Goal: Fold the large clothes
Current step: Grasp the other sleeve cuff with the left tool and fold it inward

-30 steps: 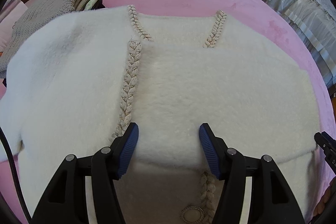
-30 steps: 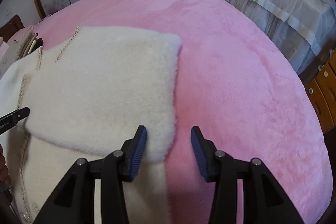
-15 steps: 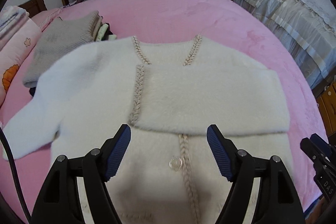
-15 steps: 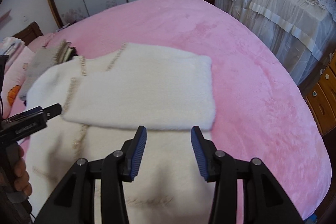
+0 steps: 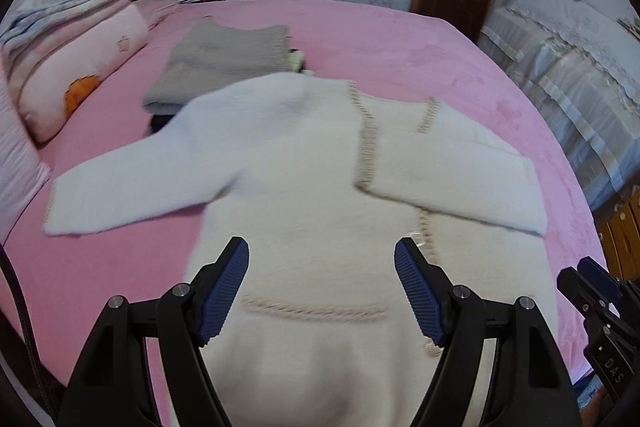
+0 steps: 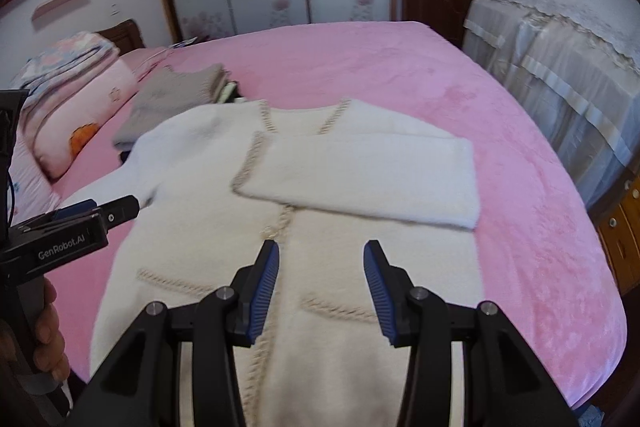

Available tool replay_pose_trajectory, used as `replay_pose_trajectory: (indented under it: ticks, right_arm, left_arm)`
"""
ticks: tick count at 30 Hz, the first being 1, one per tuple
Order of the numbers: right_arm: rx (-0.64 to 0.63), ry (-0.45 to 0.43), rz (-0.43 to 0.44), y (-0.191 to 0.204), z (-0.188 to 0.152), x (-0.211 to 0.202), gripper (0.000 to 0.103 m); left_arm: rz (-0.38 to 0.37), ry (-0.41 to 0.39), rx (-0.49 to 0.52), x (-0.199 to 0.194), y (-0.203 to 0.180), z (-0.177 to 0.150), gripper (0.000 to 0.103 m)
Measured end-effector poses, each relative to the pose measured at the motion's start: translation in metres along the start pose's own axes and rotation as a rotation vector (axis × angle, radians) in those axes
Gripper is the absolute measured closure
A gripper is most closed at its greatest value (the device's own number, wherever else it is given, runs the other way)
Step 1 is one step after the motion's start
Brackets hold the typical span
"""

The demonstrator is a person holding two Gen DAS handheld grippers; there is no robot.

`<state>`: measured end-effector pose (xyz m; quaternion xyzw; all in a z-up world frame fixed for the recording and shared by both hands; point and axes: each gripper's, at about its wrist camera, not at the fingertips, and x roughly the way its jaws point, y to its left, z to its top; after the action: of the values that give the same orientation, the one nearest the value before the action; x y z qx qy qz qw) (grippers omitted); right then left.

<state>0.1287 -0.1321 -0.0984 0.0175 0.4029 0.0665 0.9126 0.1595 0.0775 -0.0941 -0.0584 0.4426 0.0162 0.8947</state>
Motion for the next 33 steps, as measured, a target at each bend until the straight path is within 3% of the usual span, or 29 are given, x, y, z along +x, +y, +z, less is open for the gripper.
replay_pose_trajectory:
  ticks: [9,15,27,33]
  right_arm:
    - [-0.13,-0.001,0.11,0.099,0.0,0.003,0.059]
    - [-0.177,0.043,0.148,0.153,-0.004,0.034,0.059]
    - [-0.22,0.144,0.203,0.236,-0.007,0.127,0.059]
    - [-0.227,0.173,0.24,0.265,-0.004,0.164,0.059]
  left_arm:
    - [0.086,-0.013,-0.211,-0.003,0.127,-0.02,0.029]
    - [0.111,-0.027,-0.38,0.016,0.209,-0.033,0.029]
    - [0.091,-0.036,-0.808,0.092,0.357,-0.065,0.029]
    - [0.026,-0.061,-1.019,0.131,0.394,-0.082,0.029]
